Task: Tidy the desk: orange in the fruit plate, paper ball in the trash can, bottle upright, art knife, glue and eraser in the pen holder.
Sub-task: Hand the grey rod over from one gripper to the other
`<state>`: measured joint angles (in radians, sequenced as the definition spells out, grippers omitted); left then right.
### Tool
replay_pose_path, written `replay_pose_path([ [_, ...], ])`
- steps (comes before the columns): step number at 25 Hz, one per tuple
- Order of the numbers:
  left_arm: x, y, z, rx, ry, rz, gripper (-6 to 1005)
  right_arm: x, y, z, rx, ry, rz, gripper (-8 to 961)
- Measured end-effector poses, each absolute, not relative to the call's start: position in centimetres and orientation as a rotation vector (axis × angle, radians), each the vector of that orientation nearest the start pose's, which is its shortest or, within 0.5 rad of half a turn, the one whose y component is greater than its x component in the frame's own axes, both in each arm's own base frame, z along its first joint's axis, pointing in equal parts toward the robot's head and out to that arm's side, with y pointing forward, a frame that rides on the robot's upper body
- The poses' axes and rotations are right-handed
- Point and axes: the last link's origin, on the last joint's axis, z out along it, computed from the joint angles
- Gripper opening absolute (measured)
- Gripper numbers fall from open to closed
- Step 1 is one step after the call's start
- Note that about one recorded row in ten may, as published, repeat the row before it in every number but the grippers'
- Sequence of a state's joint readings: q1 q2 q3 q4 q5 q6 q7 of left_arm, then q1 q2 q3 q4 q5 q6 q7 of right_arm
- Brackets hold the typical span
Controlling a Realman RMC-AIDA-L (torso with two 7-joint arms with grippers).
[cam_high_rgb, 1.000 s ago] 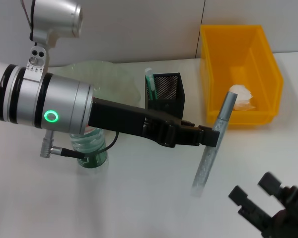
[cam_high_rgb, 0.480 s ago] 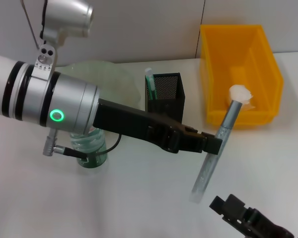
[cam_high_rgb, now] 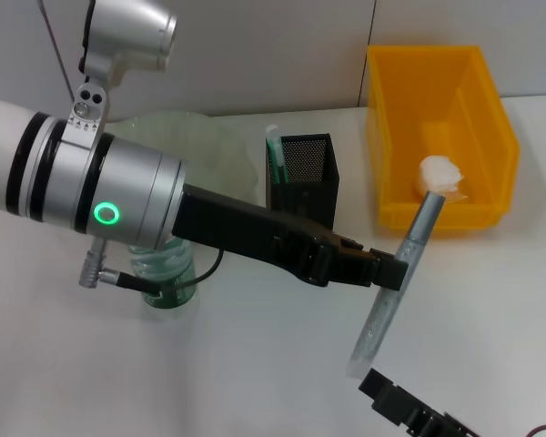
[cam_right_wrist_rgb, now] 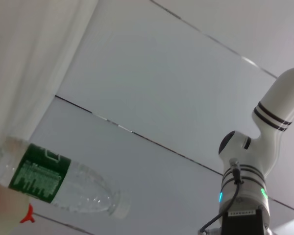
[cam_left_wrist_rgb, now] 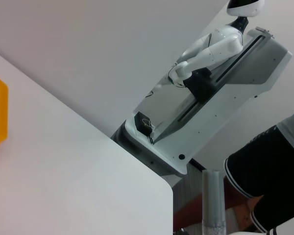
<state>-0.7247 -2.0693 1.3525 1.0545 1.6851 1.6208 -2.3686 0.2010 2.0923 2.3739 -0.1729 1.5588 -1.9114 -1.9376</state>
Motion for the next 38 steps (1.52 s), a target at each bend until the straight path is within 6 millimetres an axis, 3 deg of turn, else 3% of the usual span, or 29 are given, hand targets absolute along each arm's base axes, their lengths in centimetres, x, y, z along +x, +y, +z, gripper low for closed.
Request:
replay_pose_path([
  [38, -7.7, 32.2, -3.1, -3.290, -1.058, -0.460, 119, 27.0, 15.9, -6.4, -0.992, -1.693, -0.052, 807],
])
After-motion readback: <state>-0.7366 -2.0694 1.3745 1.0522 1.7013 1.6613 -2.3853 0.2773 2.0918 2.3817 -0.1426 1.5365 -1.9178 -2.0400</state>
